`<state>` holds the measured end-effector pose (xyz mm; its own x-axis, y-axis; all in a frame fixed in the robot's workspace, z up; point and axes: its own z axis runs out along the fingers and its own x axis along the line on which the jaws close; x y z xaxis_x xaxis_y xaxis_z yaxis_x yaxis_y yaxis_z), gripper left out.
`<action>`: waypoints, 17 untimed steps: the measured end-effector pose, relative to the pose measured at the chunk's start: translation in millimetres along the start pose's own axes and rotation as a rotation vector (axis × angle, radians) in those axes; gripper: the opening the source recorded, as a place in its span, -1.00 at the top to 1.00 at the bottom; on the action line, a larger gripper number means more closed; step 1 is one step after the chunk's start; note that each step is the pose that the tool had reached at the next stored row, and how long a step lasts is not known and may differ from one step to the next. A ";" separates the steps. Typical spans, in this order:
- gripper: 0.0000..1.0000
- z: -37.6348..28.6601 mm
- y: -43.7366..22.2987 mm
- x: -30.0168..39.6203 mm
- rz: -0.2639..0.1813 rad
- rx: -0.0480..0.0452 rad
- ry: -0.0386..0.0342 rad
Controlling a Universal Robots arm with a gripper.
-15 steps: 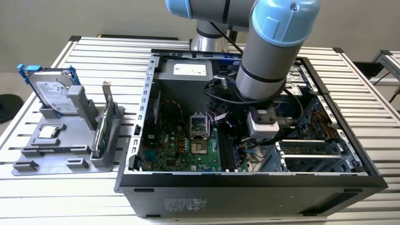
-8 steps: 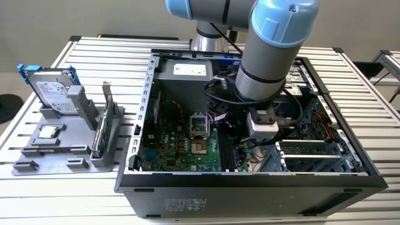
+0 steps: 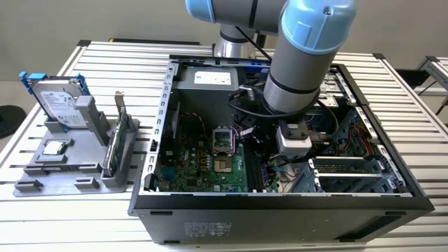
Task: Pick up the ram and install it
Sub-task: 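Insert the ram into the slot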
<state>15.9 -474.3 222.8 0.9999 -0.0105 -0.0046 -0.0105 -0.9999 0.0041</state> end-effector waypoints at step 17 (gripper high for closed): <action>1.00 1.9 -1.5 1.3 0.039 0.0002 -0.0001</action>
<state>17.2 -472.8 220.8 0.9988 -0.0494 -0.0046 -0.0494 -0.9988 0.0041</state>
